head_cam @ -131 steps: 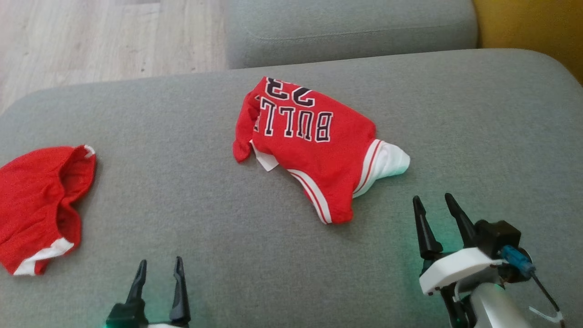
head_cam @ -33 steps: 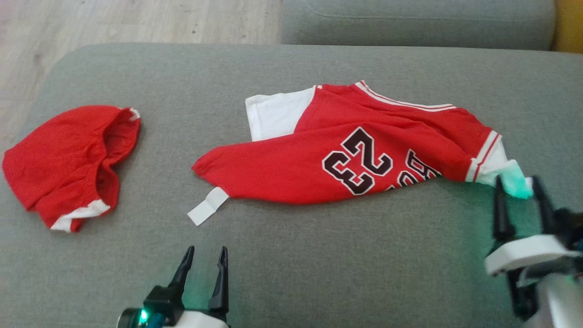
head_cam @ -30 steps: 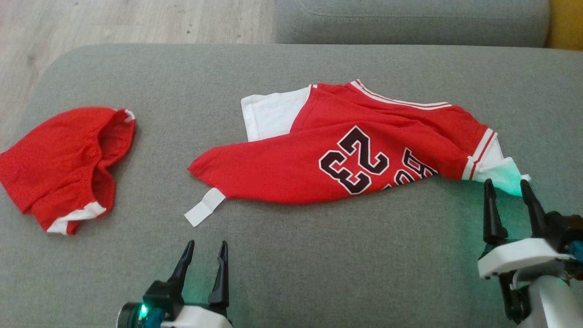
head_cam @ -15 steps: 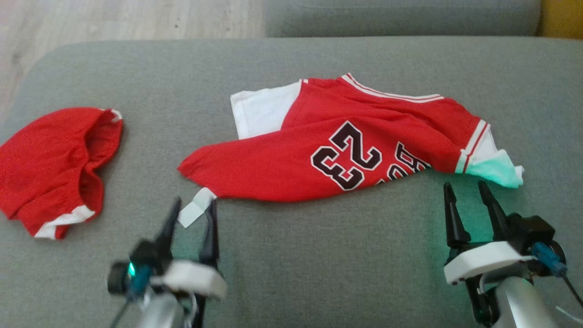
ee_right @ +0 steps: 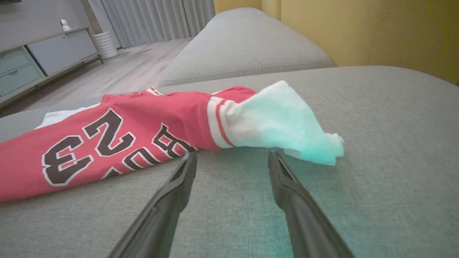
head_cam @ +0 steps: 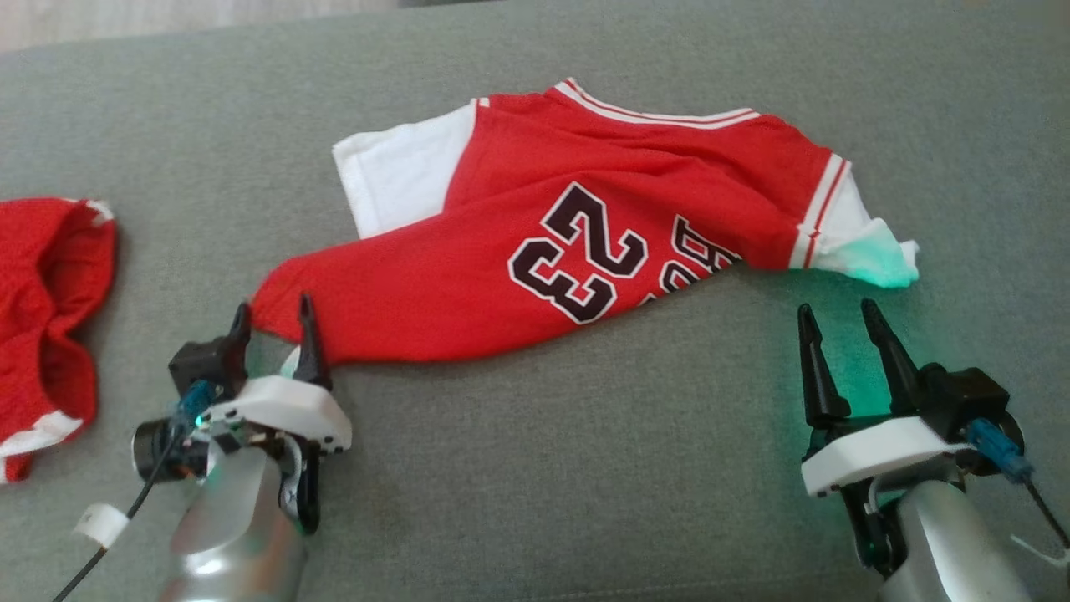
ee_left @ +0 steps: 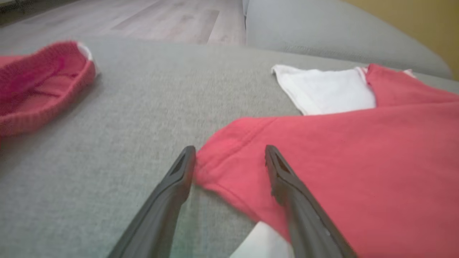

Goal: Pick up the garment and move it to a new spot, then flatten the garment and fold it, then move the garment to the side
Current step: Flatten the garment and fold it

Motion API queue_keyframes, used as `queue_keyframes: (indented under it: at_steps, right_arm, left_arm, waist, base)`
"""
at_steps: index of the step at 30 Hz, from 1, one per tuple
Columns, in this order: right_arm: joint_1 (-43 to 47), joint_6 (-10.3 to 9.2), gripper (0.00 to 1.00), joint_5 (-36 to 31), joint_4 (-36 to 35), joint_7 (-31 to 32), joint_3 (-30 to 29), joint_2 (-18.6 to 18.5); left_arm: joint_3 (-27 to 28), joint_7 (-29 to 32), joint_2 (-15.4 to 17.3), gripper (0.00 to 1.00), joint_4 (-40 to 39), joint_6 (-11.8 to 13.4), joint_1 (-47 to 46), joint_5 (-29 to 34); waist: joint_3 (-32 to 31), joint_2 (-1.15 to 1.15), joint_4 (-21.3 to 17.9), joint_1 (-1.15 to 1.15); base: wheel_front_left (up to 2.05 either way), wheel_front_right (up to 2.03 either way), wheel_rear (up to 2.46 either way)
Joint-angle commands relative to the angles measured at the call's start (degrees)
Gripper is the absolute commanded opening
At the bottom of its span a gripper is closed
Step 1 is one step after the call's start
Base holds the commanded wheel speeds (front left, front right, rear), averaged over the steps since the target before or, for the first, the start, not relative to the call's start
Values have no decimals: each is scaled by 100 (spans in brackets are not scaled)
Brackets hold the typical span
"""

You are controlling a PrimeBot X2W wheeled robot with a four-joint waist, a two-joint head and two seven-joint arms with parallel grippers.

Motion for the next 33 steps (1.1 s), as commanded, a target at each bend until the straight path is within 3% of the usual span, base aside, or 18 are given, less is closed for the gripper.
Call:
queue_keyframes:
  at_steps: [1, 5, 6, 7, 16, 25, 33]
  right_arm:
    - [-139, -4, 100, 41, -182, -37, 114, -70]
    - [-162, -4, 100, 45, -185, -37, 79, -63]
    - [-173, -4, 100, 48, -175, -37, 87, -56]
    - [-186, -4, 100, 57, -165, -37, 98, -49]
    - [-184, -4, 100, 152, -99, -37, 85, 18]
    - [44, -4, 100, 316, 6, -37, 34, 137]
    - [218, -4, 100, 481, 52, -37, 81, 165]
  left_arm:
    - [176, -30, 192, 100, 29, 64, -174, 68]
    - [130, -30, 172, 100, 353, 85, -278, 149]
    - [92, -30, 165, 44, 413, 56, -293, 182]
    - [69, -30, 155, 0, 417, 16, -311, 201]
    - [-136, -30, 166, 0, -487, -289, -457, 554]
    - [-322, -30, 465, 0, -2446, -633, -1099, 808]
    - [-573, -30, 730, 0, -2825, -704, -1493, 684]
  waist:
    - [66, 0, -61, -1]
    - [101, 0, -59, -1]
    - [100, 0, -51, -1]
    - [96, 0, -41, -1]
    - [-104, 0, 107, -1]
    - [-585, 0, 196, -1]
    - [-858, 0, 65, -1]
  base:
    - [0, 0, 0]
    - [0, 0, 0]
    - [0, 0, 0]
    - [0, 0, 0]
    - [0, 0, 0]
    - [0, 0, 0]
    - [0, 0, 0]
